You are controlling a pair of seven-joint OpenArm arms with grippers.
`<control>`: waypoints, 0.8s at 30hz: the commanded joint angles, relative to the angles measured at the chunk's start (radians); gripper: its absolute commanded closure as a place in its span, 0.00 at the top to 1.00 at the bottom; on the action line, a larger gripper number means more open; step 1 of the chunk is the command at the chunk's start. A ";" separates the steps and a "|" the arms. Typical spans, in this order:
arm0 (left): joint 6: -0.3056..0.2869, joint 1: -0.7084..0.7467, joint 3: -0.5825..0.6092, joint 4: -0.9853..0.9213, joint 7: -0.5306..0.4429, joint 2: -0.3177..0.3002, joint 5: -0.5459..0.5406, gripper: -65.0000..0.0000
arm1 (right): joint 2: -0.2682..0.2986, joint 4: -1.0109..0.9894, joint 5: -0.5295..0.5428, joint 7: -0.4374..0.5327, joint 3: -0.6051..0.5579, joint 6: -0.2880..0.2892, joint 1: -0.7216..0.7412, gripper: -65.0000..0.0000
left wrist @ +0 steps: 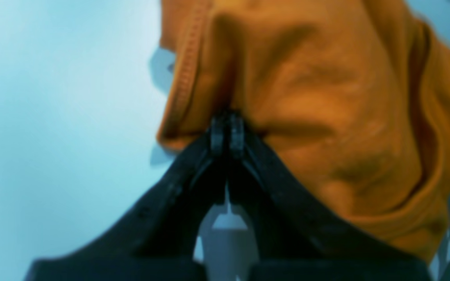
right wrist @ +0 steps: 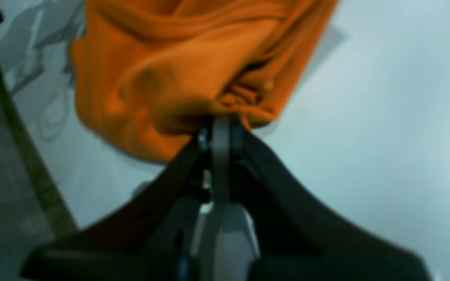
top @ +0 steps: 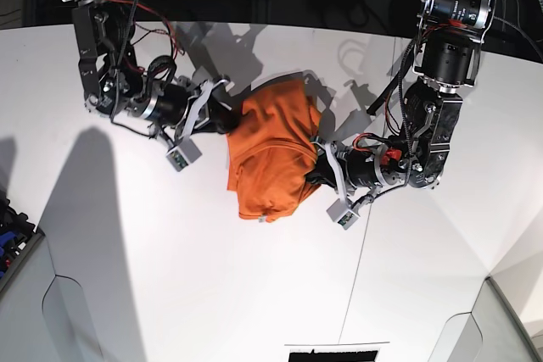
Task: Layout the t-shirt on the table in an organized manner, then fold the t-shirt properly
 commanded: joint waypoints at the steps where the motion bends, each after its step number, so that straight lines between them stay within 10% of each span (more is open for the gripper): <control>1: -0.003 -0.024 -0.003 0.013 -0.018 -0.003 -0.018 0.00 | -0.014 0.021 0.023 0.019 0.003 0.011 0.003 0.00; 9: -0.003 -0.027 -0.003 0.055 -0.003 -0.024 -0.054 0.00 | -0.059 0.034 0.018 0.019 0.015 0.011 -0.014 0.00; 24: -0.003 0.178 -0.007 0.425 0.126 -0.256 -0.286 0.00 | 0.002 0.092 0.058 -0.019 0.158 0.011 -0.037 0.00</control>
